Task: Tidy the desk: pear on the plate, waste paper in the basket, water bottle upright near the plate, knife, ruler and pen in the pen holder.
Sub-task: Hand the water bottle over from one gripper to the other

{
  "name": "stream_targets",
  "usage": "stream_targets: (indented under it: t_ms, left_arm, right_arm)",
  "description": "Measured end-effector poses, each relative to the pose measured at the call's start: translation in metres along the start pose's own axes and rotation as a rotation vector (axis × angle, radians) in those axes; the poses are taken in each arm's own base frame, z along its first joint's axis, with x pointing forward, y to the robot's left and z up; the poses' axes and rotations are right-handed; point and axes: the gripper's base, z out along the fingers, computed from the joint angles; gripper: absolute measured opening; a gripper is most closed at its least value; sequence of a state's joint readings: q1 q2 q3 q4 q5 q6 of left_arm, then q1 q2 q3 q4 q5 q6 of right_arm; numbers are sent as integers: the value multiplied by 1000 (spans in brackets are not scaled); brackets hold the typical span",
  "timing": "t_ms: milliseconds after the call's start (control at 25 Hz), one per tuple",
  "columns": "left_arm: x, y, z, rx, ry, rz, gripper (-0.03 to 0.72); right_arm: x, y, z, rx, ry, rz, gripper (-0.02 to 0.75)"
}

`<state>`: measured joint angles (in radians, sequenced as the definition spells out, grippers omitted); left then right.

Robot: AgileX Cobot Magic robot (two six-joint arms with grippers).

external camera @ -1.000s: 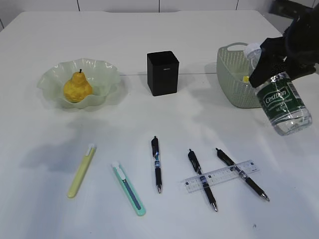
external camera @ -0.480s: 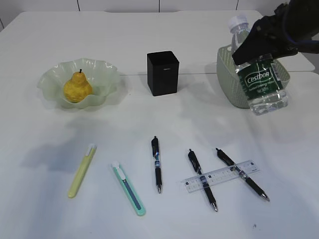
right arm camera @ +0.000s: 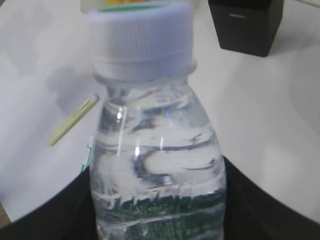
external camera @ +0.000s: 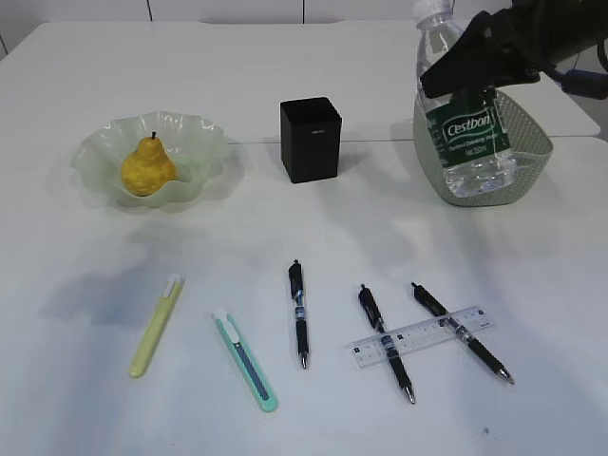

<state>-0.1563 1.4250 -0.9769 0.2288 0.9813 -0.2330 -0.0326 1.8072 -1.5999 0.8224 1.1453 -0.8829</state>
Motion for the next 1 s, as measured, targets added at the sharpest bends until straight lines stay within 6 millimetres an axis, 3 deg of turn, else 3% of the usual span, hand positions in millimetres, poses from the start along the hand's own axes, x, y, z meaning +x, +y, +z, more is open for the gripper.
stream_targets:
  t_ms: [360,760,1000]
  left_arm:
    - [-2,0,0,4,-19,0,491]
    - [-2,-1,0,6,-18,-1,489]
    - [-2,0,0,5,-19,-1,489]
  right_arm:
    - [-15,13,2,-101,-156,-158,433]
    - [-28,48,27,-148,-185,-297,433]
    - [-35,58,39,-179,-247,-308,433]
